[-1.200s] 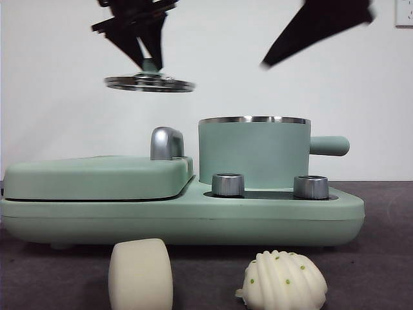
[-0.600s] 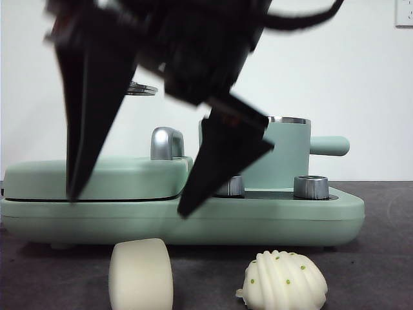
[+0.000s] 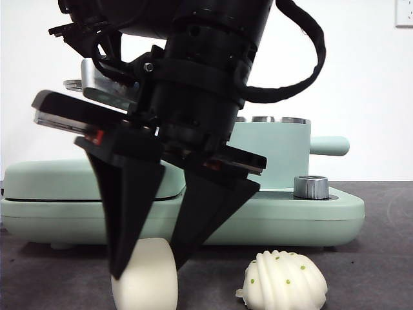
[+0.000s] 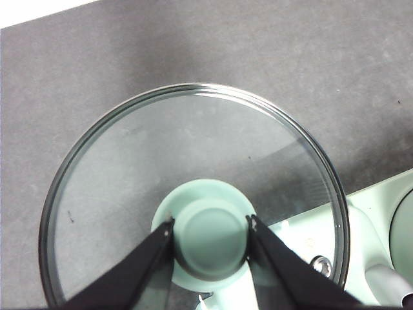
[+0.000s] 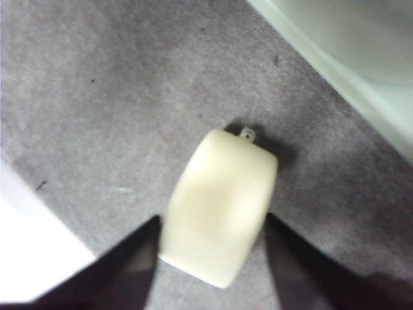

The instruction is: Put the buns in a small steamer

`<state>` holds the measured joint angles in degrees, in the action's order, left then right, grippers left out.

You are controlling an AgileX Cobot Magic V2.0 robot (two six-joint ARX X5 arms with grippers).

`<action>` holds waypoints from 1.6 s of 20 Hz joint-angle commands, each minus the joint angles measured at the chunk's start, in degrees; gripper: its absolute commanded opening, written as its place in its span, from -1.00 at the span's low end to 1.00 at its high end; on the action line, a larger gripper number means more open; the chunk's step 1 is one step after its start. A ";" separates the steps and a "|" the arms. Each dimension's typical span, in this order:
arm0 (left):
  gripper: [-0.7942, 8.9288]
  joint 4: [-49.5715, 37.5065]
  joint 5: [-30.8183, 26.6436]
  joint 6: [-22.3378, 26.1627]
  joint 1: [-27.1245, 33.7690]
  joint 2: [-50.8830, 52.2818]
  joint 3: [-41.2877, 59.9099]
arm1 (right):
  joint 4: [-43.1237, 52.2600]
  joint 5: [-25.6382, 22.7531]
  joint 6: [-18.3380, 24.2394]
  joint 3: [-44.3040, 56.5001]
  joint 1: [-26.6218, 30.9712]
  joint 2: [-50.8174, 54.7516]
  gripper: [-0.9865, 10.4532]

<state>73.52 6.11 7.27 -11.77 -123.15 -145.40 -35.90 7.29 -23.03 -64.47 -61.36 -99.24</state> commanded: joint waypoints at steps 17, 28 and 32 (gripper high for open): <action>-0.60 -1.05 0.09 -0.50 -0.09 0.02 -2.47 | -30.34 -1.36 9.11 -41.51 19.10 -1.95 -0.60; -0.60 -1.09 0.11 -0.52 -0.09 0.02 -2.47 | -26.67 -1.49 14.10 -44.94 29.16 -12.85 -0.60; -0.60 -1.09 0.11 -0.52 -0.09 0.02 -2.47 | -26.36 -1.33 14.43 -44.94 29.53 -16.20 -0.60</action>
<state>73.54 6.11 7.25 -11.77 -123.15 -145.40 -62.43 5.96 -9.37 -108.20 -31.44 -114.30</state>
